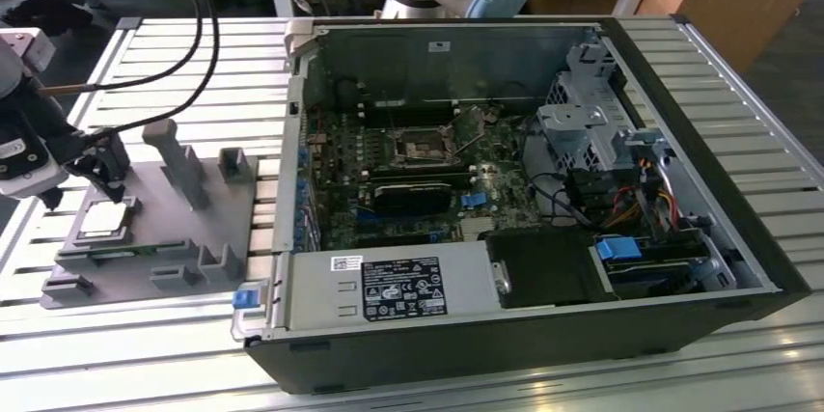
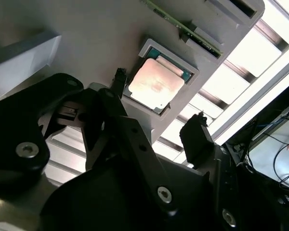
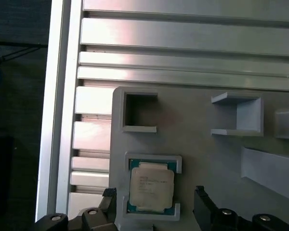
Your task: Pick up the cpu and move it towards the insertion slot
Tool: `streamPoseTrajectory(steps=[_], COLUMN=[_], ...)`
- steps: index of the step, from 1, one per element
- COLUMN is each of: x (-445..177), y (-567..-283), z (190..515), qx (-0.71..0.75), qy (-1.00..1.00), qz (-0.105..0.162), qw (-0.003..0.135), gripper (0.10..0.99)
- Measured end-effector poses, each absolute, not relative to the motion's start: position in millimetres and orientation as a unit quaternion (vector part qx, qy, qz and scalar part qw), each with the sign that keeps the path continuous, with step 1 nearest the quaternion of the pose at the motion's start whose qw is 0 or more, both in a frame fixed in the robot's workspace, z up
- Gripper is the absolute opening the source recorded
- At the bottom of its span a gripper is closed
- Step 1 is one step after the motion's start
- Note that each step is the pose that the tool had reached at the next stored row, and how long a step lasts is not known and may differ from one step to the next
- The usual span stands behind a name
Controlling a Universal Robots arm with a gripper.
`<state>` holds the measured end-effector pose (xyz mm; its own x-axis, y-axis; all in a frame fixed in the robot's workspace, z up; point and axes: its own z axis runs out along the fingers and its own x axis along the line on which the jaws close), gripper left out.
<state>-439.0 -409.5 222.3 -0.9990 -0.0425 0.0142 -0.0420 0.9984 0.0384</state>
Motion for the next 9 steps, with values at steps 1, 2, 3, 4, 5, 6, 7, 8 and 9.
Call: streamPoseTrajectory(steps=[1,2,3,4,5,6,7,8,9], x=[-439,-439,-439,-440,-440,-440,-440,-440,-440], y=[-410,-410,-410,-410,-410,-410,-410,-410,-410], z=[220,218,217,215,213,211,210,208,206], qx=[0.021,0.021,0.021,0.021,0.021,0.021,0.022,0.022,0.022], qy=[-1.000,-1.000,-1.000,-1.000,-1.000,-1.000,-1.000,-1.000,-1.000], qz=[-0.019,-0.019,-0.019,-0.019,-0.019,-0.019,-0.019,-0.019,-0.019], qw=[0.007,0.007,0.008,0.008,0.008,0.008,0.008,0.008,0.008], gripper=[0.725,0.725,0.792,0.792,0.792,0.792,0.792,0.792,0.792])
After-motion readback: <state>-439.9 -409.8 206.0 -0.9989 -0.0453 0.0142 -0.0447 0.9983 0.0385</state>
